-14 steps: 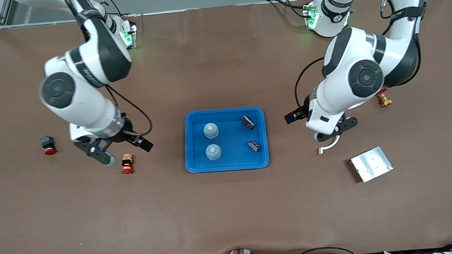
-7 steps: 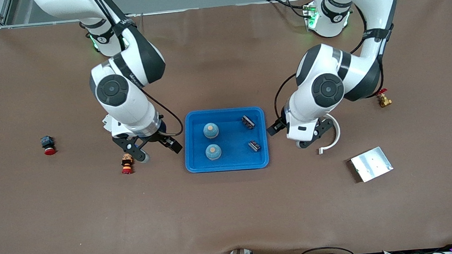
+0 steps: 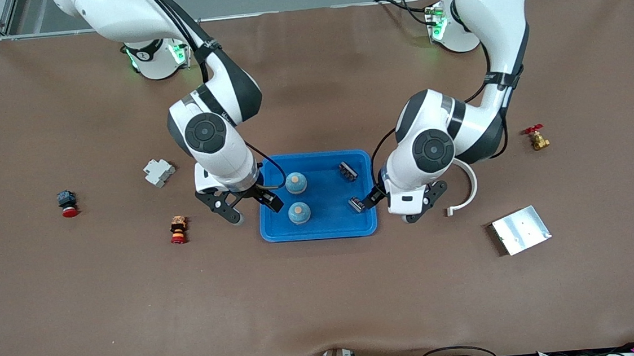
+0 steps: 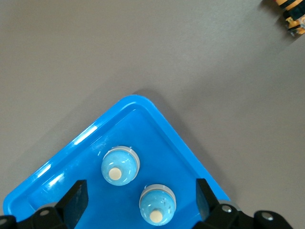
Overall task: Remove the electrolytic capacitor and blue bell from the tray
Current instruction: 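Move the right gripper to the bells while the left gripper reaches the capacitors, then grip a bell with the right gripper while the left gripper grips a capacitor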
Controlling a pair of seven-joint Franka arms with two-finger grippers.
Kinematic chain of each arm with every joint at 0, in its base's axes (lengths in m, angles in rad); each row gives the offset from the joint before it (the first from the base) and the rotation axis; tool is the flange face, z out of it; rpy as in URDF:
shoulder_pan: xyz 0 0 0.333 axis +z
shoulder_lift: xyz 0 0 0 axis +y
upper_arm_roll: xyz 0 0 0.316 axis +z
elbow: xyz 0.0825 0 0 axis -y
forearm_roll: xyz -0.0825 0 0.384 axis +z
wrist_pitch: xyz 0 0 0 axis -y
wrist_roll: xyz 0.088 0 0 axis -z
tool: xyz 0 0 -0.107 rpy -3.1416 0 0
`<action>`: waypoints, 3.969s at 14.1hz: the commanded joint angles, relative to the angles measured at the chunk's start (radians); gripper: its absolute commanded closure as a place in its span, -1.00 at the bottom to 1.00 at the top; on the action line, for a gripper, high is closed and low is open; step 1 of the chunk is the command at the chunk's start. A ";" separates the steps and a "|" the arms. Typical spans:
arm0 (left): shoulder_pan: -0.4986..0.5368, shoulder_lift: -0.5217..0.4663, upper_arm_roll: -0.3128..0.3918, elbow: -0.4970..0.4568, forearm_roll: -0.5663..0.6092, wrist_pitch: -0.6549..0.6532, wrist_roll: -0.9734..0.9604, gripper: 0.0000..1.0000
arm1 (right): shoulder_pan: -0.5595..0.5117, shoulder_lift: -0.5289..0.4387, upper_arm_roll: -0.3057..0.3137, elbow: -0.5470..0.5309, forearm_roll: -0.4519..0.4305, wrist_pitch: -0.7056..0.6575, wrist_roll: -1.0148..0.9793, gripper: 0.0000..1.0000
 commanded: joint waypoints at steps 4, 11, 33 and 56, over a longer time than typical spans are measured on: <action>-0.044 0.059 0.011 0.031 0.030 0.088 -0.100 -1.00 | 0.073 0.117 -0.010 0.054 -0.138 0.080 0.191 -1.00; -0.073 0.142 0.014 0.032 0.073 0.208 -0.188 -1.00 | 0.112 0.208 -0.013 0.126 -0.166 0.082 0.260 -1.00; -0.116 0.254 0.020 0.067 0.073 0.260 -0.223 -1.00 | 0.175 0.369 -0.017 0.255 -0.348 0.080 0.415 -1.00; -0.113 0.249 0.031 0.066 0.097 0.265 -0.220 0.89 | 0.161 0.358 -0.010 0.264 -0.405 0.051 0.400 1.00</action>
